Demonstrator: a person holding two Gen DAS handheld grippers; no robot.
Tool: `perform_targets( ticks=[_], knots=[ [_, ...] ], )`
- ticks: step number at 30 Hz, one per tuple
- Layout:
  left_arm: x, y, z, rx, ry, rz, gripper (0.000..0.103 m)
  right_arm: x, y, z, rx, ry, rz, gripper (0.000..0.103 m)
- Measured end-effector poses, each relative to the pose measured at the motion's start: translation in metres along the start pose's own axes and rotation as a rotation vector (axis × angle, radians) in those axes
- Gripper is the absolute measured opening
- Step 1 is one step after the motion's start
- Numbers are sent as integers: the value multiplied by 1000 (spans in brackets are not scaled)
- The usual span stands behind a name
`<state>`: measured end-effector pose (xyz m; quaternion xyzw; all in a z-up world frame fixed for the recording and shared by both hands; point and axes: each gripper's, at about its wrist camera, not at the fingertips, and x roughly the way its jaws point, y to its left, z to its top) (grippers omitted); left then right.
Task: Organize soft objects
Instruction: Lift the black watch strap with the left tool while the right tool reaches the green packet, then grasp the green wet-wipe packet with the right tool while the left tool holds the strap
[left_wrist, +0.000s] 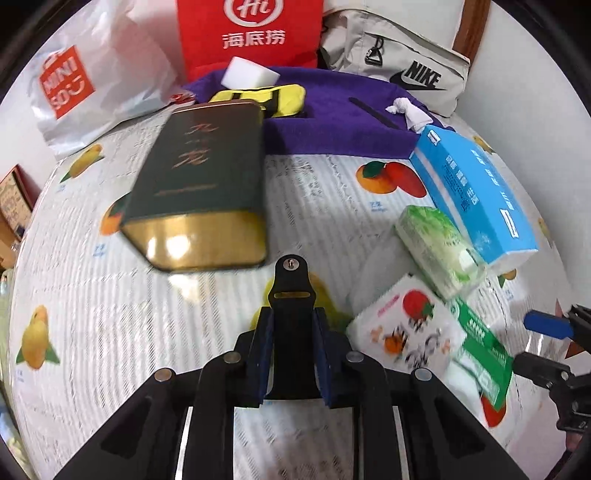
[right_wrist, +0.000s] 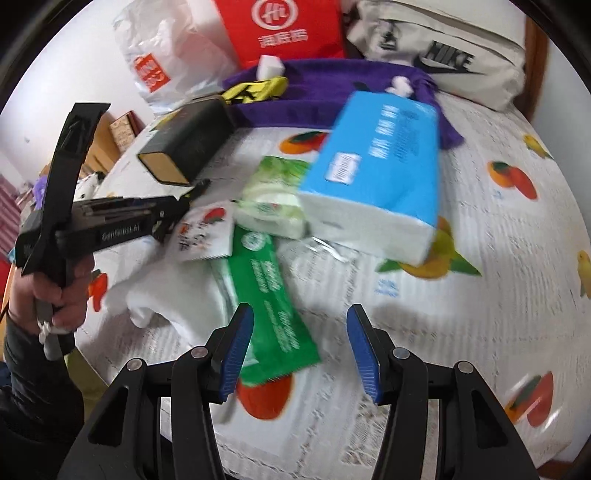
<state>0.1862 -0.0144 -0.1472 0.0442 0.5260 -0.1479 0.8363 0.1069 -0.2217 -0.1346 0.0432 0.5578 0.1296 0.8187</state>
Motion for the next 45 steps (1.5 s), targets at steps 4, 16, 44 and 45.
perform_targets(
  ticks=[4,16,44,45],
  knots=[
    [-3,15,-8,-37,-1,4,20,13,16,3,-50,17,27,52],
    [-5,28,-15,-78,1,-22,20,42,44,9,-167,23,2,31],
    [-34,40,-51,-194,-35,-36,20,-8,-18,-42,42,-8,-111,31],
    [-36,40,-52,-199,-38,-32,20,-10,-18,-43,42,-15,-110,31]
  ],
)
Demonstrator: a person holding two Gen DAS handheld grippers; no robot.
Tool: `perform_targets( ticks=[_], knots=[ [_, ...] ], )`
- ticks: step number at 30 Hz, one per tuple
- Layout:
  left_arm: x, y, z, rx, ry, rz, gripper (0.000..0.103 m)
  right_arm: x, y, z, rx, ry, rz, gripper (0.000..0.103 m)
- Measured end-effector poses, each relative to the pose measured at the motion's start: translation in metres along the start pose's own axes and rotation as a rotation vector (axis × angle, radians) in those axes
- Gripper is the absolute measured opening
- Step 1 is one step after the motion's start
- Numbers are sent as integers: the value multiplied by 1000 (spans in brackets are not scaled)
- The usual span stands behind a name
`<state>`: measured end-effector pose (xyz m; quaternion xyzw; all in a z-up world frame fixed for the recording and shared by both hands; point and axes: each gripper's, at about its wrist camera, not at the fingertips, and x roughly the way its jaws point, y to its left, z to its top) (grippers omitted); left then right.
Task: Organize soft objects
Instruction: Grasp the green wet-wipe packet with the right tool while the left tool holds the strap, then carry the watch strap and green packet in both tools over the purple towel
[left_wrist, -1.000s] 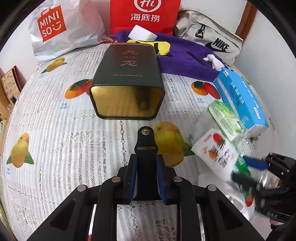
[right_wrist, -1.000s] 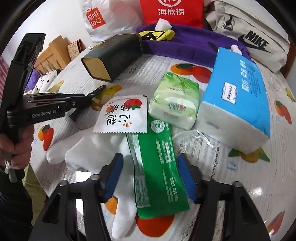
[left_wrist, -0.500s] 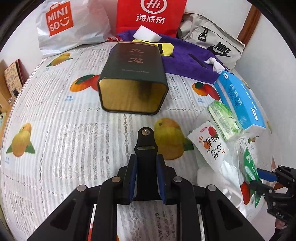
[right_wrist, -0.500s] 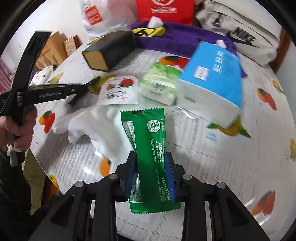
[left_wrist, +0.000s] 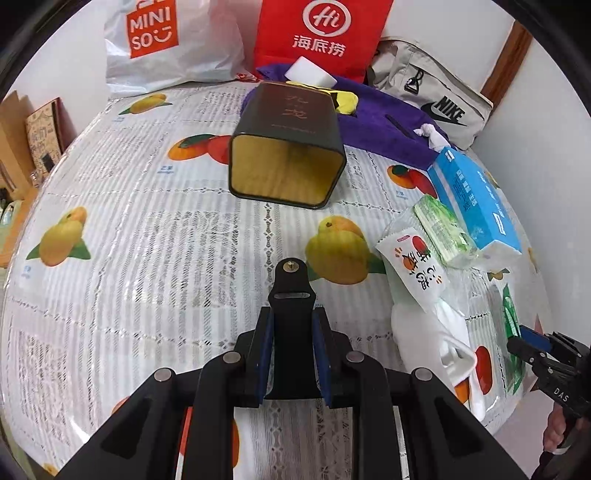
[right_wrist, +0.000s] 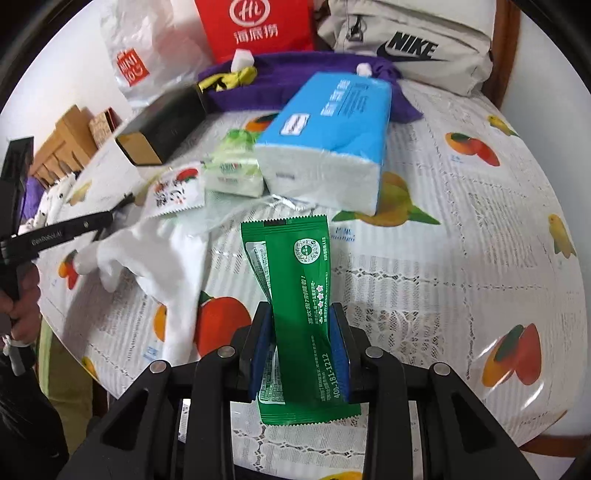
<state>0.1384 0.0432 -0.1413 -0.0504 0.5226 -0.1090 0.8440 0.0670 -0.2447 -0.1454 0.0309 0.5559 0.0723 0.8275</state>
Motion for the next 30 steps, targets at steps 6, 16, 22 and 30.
perform_targets(
  ticks=[6,16,22,30],
  knots=[
    [-14,-3,5,-7,-25,11,20,-17,-4,3,16,-49,16,31],
    [-41,-4,32,-32,-85,16,20,-48,-12,30,25,-122,11,31],
    [-54,-9,53,-28,-123,10,20,-62,-15,52,20,-164,7,31],
    [-55,-14,92,-19,-142,-8,20,-70,-17,93,4,-204,0,31]
  ],
)
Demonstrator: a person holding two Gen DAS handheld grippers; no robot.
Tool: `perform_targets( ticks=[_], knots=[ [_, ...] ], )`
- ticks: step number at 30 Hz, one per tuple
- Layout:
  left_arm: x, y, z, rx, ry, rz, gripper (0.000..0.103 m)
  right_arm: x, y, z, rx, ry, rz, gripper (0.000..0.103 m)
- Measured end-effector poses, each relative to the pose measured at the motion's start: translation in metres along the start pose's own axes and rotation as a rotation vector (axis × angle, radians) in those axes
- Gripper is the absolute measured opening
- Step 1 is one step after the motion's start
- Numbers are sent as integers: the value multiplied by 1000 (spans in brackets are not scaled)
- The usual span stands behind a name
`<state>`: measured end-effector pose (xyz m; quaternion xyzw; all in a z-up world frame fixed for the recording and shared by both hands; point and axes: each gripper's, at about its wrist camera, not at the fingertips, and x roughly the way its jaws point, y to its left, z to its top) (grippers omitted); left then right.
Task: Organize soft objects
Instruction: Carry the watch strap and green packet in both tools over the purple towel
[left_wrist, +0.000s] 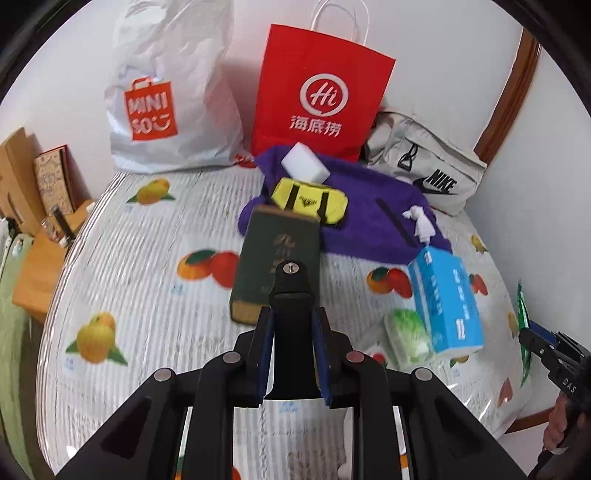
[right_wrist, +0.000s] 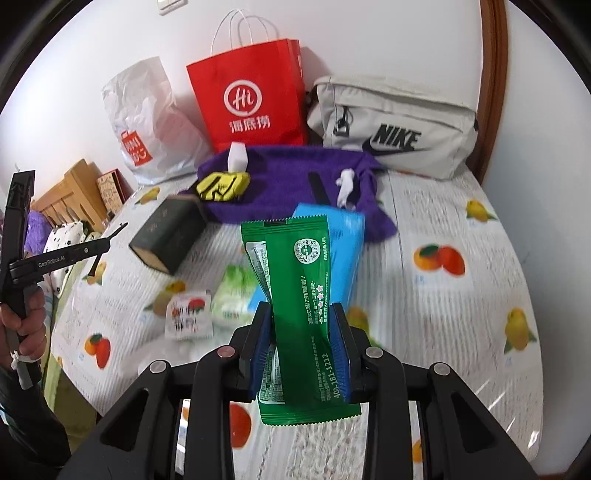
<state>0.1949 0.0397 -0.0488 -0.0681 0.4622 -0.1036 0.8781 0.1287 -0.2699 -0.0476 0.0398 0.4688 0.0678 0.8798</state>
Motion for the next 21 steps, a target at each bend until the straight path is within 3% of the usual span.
perform_targets(
  ticks=[8,21],
  knots=[
    [18,-6,42,19,-1,-12,20,12,-6,46,6,-39,-9,31],
    [77,-16,103,13,36,-60,20,69,-23,114,2,-35,-3,31]
  ],
)
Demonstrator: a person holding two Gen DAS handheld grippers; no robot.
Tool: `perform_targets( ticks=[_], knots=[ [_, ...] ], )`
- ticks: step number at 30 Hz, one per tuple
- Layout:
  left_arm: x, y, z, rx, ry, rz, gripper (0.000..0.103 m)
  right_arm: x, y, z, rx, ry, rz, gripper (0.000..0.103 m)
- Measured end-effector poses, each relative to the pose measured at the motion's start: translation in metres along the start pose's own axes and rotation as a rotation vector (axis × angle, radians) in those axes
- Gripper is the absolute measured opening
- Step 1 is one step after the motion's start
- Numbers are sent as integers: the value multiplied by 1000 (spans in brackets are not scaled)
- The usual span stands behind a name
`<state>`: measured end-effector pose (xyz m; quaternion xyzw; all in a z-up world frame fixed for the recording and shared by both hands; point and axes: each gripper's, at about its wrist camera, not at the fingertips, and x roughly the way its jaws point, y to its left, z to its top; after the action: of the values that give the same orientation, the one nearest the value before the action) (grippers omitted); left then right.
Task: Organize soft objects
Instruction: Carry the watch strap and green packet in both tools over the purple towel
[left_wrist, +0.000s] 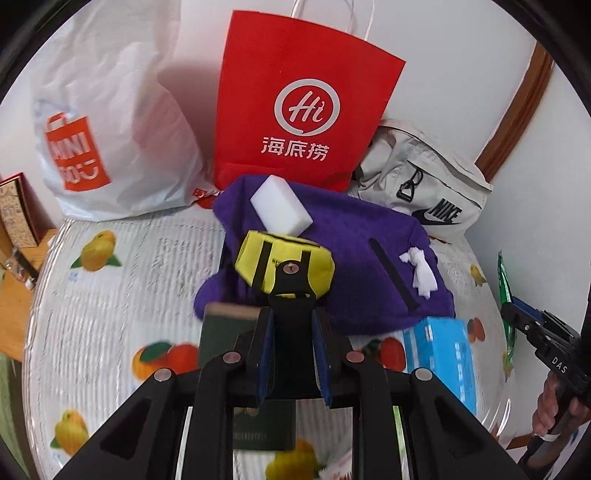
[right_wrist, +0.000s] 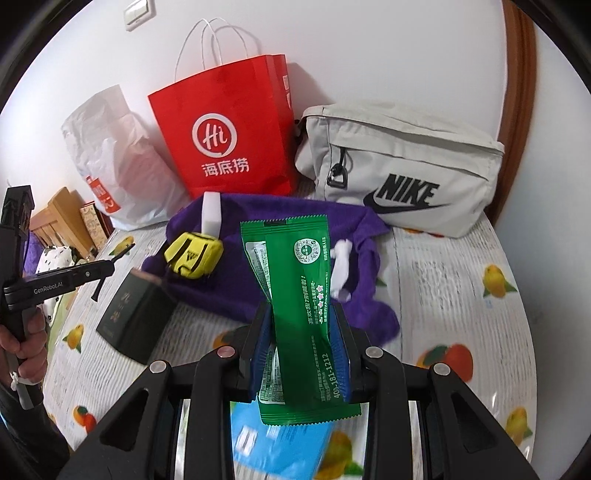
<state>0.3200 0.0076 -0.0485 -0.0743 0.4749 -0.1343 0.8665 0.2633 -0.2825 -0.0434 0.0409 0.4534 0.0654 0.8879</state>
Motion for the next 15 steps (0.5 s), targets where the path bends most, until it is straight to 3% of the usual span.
perform_targets(
  ticks=[15],
  knots=[
    [78,-2,59,-21,32,-28,20,86,-2,63,-40,38,40,31]
  ],
)
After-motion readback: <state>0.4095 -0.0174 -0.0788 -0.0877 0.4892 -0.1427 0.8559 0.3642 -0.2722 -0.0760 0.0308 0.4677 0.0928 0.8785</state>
